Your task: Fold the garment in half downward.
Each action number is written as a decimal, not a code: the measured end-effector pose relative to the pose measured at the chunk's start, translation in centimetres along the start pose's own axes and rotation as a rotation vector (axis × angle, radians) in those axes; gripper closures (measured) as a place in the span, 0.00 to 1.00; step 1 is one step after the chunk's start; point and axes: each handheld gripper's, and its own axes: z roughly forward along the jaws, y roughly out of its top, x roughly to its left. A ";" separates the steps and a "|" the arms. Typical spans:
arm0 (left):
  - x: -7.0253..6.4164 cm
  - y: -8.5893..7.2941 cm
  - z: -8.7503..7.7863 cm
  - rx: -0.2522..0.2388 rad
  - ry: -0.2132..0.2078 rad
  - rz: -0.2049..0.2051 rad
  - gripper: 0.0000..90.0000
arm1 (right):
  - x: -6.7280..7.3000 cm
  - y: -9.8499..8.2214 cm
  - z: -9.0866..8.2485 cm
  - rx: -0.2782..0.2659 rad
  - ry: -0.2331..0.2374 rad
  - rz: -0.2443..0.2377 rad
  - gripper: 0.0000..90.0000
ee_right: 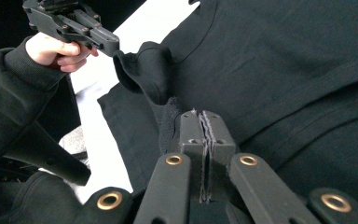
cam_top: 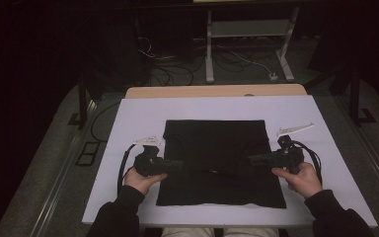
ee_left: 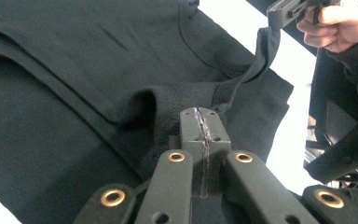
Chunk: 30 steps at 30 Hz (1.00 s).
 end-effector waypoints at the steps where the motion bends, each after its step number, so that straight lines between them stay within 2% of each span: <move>1: -0.1 -0.1 0.0 0.001 0.000 0.000 0.99 | 0.1 -0.2 0.0 0.002 0.006 -0.003 0.97; 6: -0.4 -0.5 0.1 0.030 -0.004 0.007 0.99 | 0.4 -0.8 0.0 0.019 0.026 0.007 0.97; 9: -0.8 -0.8 0.2 0.054 -0.019 0.009 0.99 | 0.8 -1.3 0.1 0.048 0.044 -0.011 0.97; 14: -1.4 -1.2 0.4 0.096 -0.035 0.030 0.99 | 1.4 -2.0 0.0 0.067 0.071 -0.018 0.97; 20: -2.4 -1.7 0.8 0.143 -0.052 0.063 0.99 | 1.8 -2.8 0.0 0.095 0.086 -0.023 0.97; 30: -3.4 -2.5 1.5 0.217 -0.066 0.088 0.99 | 2.2 -3.9 0.0 0.144 0.098 -0.031 0.97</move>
